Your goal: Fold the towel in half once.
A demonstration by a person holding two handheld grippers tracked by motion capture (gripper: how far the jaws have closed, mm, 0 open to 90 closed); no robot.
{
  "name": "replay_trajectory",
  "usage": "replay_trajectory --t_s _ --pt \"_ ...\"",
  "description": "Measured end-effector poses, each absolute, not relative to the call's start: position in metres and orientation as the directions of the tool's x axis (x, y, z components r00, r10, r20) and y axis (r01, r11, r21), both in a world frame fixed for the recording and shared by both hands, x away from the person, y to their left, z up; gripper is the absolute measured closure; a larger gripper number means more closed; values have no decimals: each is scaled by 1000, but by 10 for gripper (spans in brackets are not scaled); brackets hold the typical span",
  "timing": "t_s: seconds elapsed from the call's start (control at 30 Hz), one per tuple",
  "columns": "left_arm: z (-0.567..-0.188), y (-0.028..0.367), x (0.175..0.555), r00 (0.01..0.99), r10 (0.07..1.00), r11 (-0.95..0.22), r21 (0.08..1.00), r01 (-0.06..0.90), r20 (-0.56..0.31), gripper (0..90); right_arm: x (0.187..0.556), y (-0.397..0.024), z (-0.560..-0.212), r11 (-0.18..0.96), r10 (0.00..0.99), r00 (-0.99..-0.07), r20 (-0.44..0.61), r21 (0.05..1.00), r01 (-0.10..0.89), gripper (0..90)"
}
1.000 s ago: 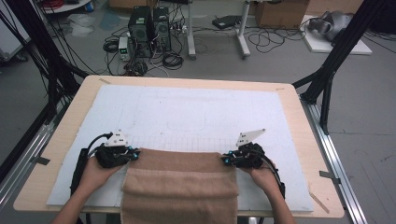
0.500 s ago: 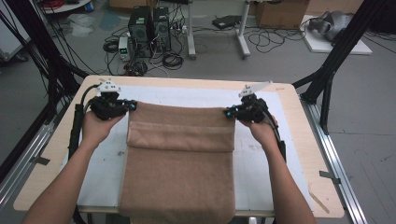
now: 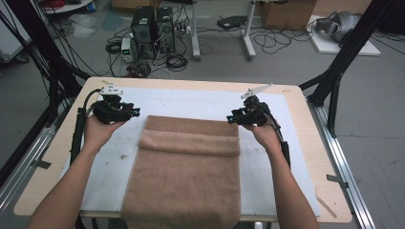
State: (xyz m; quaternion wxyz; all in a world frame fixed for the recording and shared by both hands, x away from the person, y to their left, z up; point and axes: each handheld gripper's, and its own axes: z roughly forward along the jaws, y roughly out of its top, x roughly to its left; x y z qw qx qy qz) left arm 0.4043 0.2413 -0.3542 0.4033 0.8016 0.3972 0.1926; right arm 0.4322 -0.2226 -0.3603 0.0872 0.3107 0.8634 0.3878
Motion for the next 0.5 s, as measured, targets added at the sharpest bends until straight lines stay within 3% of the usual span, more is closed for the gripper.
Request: replay_trajectory --t_s 0.27,0.5 --pt "-394 223 390 686 723 -396 768 503 -76 602 404 -221 -387 505 585 -803 110 726 467 537" --pt "-415 214 389 698 713 -448 720 530 -70 593 387 -224 -411 518 586 -801 124 703 487 526"
